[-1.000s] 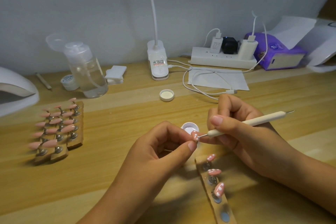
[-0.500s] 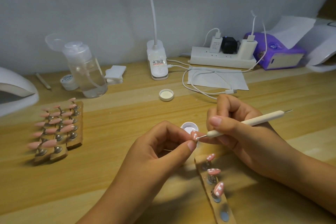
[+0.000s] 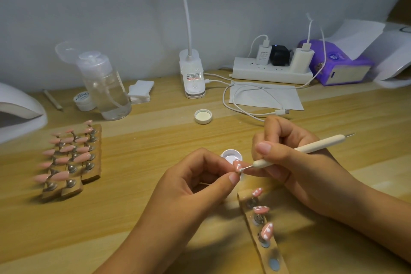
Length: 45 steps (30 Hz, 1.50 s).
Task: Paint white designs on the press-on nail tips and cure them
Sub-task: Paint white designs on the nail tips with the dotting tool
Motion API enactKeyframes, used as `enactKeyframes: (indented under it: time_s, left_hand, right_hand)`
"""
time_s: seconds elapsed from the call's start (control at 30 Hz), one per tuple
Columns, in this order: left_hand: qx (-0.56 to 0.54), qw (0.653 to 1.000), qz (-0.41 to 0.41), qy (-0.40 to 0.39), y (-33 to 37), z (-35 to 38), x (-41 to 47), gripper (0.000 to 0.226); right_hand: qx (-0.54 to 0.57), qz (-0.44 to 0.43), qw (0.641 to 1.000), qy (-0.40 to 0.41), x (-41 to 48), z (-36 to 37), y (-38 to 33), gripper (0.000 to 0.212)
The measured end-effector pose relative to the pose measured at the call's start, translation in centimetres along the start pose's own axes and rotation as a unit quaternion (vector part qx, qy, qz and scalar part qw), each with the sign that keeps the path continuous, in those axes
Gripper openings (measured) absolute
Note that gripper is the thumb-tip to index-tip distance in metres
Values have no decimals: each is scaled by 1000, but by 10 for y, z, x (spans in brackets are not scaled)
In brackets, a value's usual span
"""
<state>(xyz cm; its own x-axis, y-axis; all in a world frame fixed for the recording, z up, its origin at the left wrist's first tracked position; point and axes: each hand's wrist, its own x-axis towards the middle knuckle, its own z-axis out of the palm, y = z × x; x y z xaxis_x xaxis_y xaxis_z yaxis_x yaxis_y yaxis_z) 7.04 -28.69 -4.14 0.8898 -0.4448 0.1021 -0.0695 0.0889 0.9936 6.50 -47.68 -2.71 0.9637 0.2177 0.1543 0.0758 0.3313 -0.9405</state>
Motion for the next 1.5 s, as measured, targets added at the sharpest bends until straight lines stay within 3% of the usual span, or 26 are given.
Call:
enactKeyframes:
  time_s: [0.2,0.3,0.37,0.5,0.77,1.27,1.37,1.5]
  left_hand:
    - [-5,1000,-3,-2,1,0,-1,18]
    - [-9,1000,-2,-1,0,0,0,18]
    - [-10,1000,-3,-1,0,0,0,18]
    - [-12,1000,-1,5,0,0,0,19]
    - [-88,995,3,43,0,-2,4,9]
    - [-109,993,-17,44,1,-4,3,17]
    - [-100,994,-17,43,3,-3,3,6]
    - [-75,997,-6,23,5,-1,1,10]
  right_hand:
    - [48,-1,999,10,3,-3,-2,29]
    - [36,-22,998,47,5,-8,-1,18]
    - [-11,-41,997,71,6,-11,0,8]
    - [-209,-89,968,109,5,-8,3,15]
    - [-386,-128,912,49,4,-4,12,15]
    - [-418,-134,898,22,8,-7,18,19]
    - [-379,-141,913,44,5,-6,15,12]
    - [-239,-157,954,92,3,-5,9,12]
